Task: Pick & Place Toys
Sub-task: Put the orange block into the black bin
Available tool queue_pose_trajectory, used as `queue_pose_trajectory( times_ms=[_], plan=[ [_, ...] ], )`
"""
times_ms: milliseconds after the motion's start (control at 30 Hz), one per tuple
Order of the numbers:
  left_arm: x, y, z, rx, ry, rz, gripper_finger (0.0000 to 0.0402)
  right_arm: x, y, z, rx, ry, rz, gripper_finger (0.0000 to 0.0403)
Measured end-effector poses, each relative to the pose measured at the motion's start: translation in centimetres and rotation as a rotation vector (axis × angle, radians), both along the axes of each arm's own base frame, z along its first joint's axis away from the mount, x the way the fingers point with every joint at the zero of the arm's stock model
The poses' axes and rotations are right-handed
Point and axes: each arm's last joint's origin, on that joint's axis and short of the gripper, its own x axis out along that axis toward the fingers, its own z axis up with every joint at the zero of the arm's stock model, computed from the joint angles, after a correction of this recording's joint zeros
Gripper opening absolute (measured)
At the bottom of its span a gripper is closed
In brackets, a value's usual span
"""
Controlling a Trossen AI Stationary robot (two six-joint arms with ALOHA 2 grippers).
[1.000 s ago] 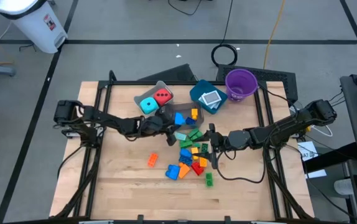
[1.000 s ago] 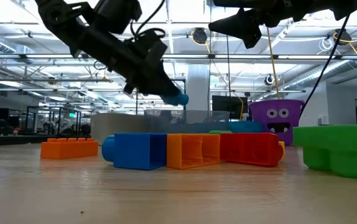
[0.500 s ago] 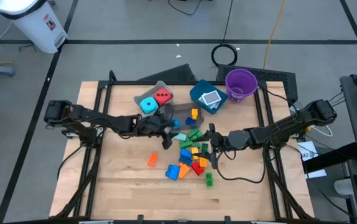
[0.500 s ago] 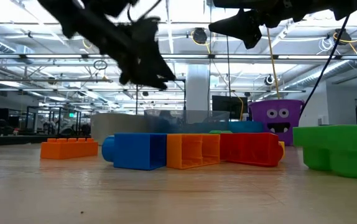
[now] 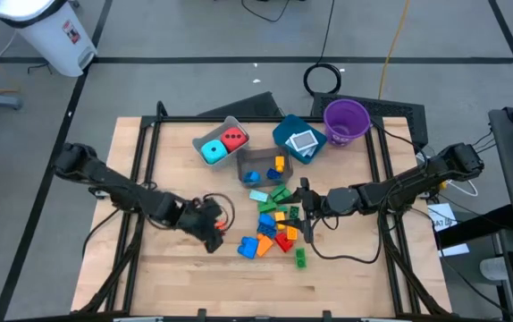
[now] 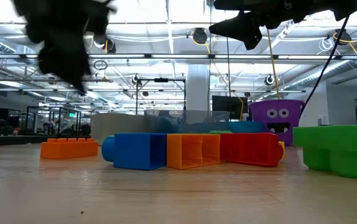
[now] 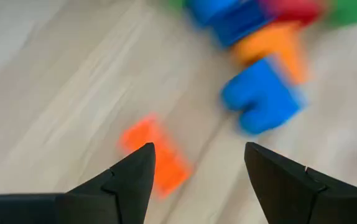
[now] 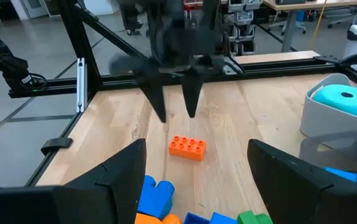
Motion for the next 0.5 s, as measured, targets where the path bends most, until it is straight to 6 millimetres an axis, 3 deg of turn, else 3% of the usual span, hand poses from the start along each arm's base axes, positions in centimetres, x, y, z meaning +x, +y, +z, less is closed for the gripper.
queue_pose_trajectory(
  times_ms=[233, 500],
  plan=[
    [-0.5, -1.0, -3.1, -0.017, 0.109, 0.165, 0.0255, 0.0, 0.0, 0.1, 0.015, -0.012, -0.002, 0.0251],
    [0.6, -0.8, -5.6, -0.026, 0.196, 0.175, 0.0255, 0.0, 0.0, 0.2, 0.022, -0.018, -0.003, 0.0251]
  ],
)
